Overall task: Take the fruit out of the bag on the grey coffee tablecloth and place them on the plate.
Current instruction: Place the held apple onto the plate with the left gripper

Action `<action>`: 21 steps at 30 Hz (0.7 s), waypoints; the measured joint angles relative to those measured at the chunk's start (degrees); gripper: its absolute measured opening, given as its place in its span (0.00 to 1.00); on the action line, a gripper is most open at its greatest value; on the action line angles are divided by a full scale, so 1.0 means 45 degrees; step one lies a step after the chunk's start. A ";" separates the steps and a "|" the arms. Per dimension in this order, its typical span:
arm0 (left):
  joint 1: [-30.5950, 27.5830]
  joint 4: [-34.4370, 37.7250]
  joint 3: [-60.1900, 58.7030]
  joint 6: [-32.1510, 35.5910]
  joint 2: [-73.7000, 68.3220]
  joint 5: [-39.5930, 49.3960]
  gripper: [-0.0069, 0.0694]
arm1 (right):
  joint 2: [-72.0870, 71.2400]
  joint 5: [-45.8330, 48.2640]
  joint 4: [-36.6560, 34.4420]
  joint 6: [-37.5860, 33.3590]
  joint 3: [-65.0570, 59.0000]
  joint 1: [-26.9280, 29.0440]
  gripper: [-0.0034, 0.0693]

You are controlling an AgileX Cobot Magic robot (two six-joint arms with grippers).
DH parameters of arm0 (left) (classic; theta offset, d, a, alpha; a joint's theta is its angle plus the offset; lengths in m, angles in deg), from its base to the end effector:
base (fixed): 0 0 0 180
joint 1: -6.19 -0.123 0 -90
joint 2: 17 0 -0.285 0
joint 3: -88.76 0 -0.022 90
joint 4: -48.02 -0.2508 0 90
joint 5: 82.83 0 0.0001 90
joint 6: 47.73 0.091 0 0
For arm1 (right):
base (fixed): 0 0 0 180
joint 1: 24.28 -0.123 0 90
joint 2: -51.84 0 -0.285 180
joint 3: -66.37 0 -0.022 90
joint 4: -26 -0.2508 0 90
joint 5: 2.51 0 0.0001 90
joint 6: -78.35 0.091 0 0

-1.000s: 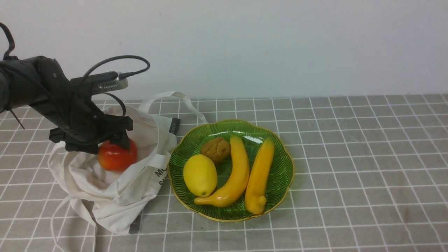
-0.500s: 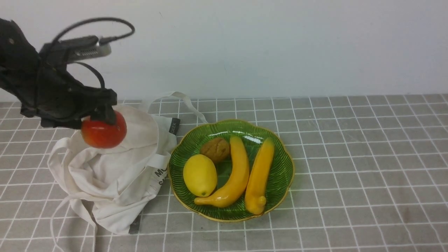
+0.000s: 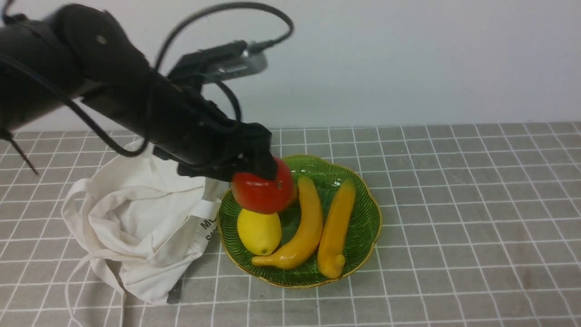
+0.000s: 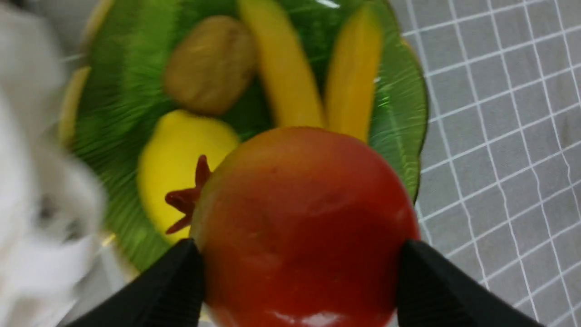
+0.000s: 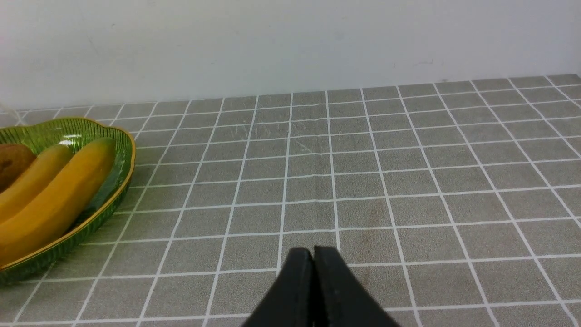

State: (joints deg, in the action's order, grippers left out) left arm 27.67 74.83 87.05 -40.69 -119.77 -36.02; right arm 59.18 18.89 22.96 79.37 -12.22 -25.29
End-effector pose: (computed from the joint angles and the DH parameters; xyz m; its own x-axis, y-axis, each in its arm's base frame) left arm 0.3210 -0.1585 0.2866 -0.8780 0.1338 -0.4596 0.3320 0.8619 -0.3833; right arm 0.0527 0.0027 0.1720 -0.2991 0.0619 -0.9522 -0.0160 0.9974 0.0699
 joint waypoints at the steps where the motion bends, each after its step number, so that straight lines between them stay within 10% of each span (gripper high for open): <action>1: 0.0325 -0.0093 0.0000 0.0031 -0.0279 -0.0533 0.74 | 0.0000 0.0000 0.0000 0.0000 0.0000 0.0000 0.03; 11: 0.0957 -0.0331 0.0000 0.0045 -0.1999 -0.2499 0.75 | 0.0000 0.0000 0.0000 0.0000 0.0000 0.0000 0.03; 21: 0.0967 -0.0078 0.0000 0.0376 -0.2096 -0.2509 0.99 | 0.0000 0.0000 0.0000 0.0000 0.0000 0.0000 0.03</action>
State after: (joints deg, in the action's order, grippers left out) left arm 32.02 74.48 87.05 -39.00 -129.20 -47.31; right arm 59.18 18.89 22.96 79.37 -12.22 -25.29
